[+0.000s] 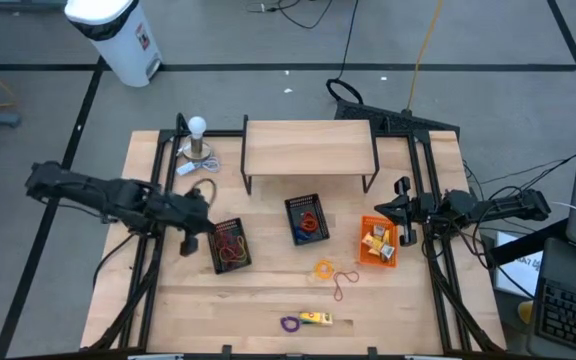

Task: Pick & Place Office Desk Supplies
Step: Put the red rubber band into the left black bin

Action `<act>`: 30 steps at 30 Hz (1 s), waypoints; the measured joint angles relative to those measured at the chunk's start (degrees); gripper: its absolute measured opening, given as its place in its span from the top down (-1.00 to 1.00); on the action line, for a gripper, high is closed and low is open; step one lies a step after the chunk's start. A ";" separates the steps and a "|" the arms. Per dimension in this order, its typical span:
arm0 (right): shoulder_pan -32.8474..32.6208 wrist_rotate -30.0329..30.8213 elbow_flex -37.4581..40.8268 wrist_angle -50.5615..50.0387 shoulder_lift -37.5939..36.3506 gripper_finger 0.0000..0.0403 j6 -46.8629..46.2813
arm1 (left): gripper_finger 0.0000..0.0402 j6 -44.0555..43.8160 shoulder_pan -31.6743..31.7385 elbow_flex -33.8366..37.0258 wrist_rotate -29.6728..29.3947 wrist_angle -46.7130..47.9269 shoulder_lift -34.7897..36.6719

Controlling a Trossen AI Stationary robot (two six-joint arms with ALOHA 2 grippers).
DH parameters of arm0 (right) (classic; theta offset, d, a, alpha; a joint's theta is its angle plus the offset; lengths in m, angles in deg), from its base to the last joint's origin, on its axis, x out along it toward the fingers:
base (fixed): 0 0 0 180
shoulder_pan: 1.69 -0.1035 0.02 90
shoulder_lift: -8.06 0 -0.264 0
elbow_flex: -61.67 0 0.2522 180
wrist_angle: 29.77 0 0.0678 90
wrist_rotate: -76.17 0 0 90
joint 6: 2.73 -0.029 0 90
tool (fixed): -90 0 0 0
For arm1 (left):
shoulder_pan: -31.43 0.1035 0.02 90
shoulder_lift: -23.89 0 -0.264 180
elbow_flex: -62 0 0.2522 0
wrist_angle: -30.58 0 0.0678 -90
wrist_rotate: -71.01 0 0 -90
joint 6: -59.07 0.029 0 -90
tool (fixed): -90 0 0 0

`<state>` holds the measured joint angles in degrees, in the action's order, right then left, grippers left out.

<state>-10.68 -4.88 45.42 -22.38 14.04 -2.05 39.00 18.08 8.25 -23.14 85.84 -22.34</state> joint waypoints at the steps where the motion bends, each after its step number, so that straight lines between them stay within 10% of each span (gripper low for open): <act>1: 0.01 0.00 0.00 0.00 0.00 1.00 0.01 | 1.00 0.02 -0.37 0.00 0.35 0.12 -1.51; 30: 0.00 0.00 0.00 -0.02 0.00 1.00 -0.04 | 0.93 -1.05 -1.26 0.00 1.16 -1.69 -20.33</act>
<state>-10.69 -4.88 45.42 -22.40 14.04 -2.09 37.95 16.82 8.25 -21.98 84.15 -42.67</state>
